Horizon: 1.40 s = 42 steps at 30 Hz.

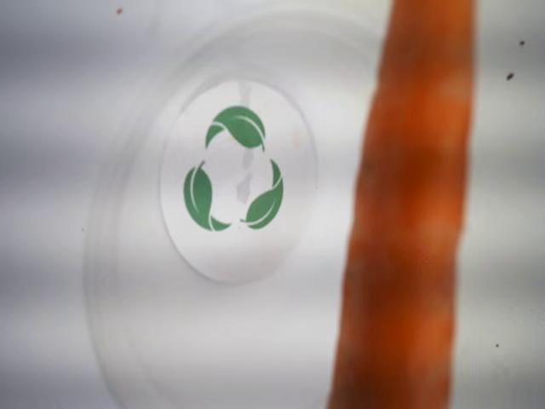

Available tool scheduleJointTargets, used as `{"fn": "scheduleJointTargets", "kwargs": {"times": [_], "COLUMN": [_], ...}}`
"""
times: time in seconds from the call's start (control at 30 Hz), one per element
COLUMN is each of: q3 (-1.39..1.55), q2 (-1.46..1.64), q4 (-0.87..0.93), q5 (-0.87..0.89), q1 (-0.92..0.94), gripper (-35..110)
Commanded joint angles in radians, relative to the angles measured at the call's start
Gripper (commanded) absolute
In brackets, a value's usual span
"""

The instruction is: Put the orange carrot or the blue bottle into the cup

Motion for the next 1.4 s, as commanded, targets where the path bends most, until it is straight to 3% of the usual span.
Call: {"fn": "scheduleJointTargets", "kwargs": {"times": [0.0, 0.3, 0.63, 1.37], "q3": [-0.046, -0.044, -0.044, -0.044], "q2": [0.057, 0.057, 0.057, 0.069], "q4": [-0.031, -0.031, -0.031, -0.031], "q5": [0.021, 0.025, 0.023, 0.037], "q1": [0.020, 0.020, 0.023, 0.023], "gripper": [5, 6, 22, 22]}}
